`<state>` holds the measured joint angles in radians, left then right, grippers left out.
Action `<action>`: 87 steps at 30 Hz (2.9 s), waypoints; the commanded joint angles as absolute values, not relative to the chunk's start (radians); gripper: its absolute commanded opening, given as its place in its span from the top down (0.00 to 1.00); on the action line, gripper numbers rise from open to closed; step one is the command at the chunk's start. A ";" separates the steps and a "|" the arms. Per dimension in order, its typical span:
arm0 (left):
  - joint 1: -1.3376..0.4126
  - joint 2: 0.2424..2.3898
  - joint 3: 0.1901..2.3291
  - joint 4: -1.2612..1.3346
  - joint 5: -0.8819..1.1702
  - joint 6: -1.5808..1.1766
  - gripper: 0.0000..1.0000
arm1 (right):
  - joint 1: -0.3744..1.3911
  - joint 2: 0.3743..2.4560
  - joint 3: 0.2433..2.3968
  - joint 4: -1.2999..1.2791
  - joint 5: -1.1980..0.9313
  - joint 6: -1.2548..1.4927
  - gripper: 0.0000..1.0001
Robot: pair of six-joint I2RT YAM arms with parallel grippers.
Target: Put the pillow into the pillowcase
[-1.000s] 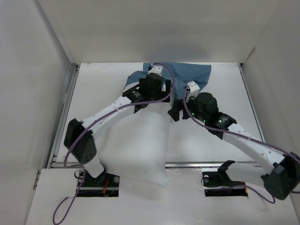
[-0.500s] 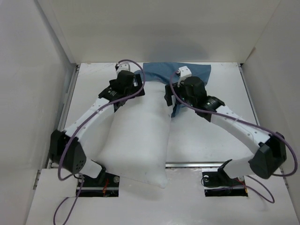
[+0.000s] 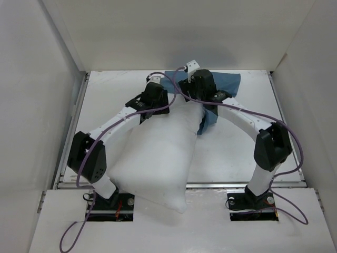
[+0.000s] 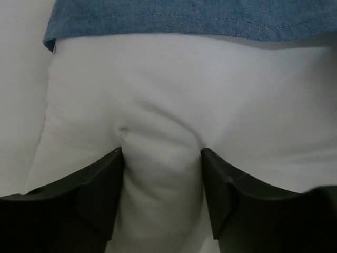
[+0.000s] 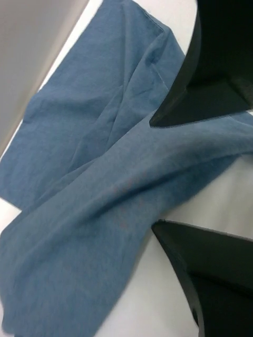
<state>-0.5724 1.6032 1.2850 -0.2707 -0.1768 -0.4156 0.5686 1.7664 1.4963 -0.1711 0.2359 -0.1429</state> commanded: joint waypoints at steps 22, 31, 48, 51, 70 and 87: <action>-0.580 1.646 1.551 -0.189 -0.071 -0.408 1.00 | 0.689 1.565 1.446 -0.312 -0.666 -0.077 1.00; -0.580 1.628 1.500 -0.210 -0.129 -0.455 1.00 | 0.689 1.643 1.259 -0.270 -0.626 -0.025 1.00; -0.522 1.449 1.431 -0.255 -0.281 -0.443 0.00 | 0.680 1.203 1.120 -0.431 -0.049 0.185 0.00; -0.522 1.555 1.529 -0.255 -0.223 -0.407 0.00 | 0.680 1.183 1.080 -0.477 0.003 0.245 0.00; -0.566 1.736 1.425 -0.252 -0.057 -0.416 1.00 | 0.490 1.551 1.175 -0.391 0.565 0.551 0.00; -0.643 1.364 1.195 -0.319 -0.244 -0.500 0.00 | 0.542 1.339 1.279 -0.449 0.309 0.190 0.00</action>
<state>-0.6483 1.4361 1.2160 -0.2859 -0.1658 -0.4885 0.4225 1.4513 1.2446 -0.4397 0.3771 0.2966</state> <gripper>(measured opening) 0.996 0.999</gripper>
